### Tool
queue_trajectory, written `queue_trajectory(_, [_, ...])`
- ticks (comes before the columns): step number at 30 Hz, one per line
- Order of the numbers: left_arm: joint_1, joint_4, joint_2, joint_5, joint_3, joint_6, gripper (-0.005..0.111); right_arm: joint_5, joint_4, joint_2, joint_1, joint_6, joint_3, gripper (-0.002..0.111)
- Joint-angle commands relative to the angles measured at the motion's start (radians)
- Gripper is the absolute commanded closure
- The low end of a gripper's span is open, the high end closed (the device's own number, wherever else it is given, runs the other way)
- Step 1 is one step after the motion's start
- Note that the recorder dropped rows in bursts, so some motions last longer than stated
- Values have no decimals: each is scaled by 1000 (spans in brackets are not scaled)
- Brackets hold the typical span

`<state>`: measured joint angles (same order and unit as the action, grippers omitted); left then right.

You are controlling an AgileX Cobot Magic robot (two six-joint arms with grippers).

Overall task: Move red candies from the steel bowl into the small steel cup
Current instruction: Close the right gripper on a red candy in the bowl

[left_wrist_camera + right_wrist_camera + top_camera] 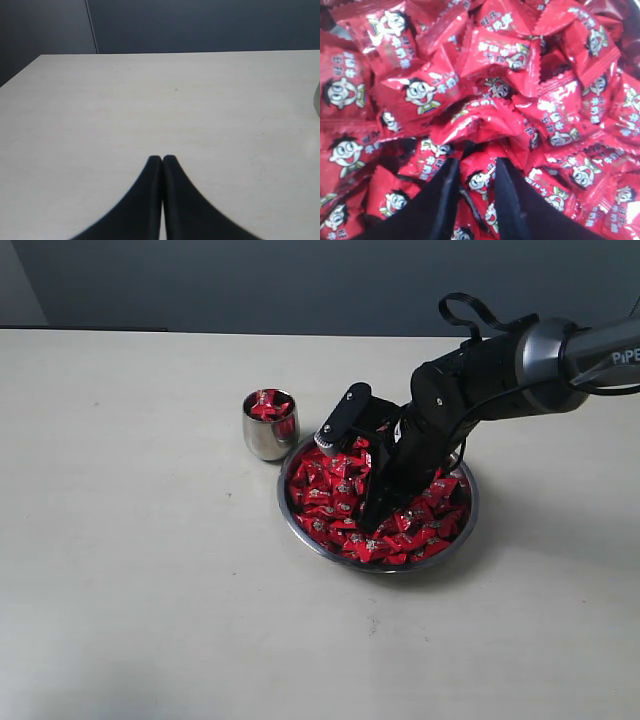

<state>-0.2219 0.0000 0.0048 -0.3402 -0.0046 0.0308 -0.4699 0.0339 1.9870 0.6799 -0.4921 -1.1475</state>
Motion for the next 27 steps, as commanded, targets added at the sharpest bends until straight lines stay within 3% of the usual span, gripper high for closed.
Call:
queue_trajectory(1, [5,-6,-5,10,5,-1,106,15,9,0,-2,2,-3,83])
queue_trajectory(3, [5,-6,-5,10,5,-1,106,15,9,0,-2,5,-3,87])
queue_trajectory(8, [5,-6,-5,10,5,-1,106,13,9,0,-2,9,-3,109])
queue_trajectory(27, [5,-6,-5,10,5,-1,106,-28,9,-27,-2,25,-24,109])
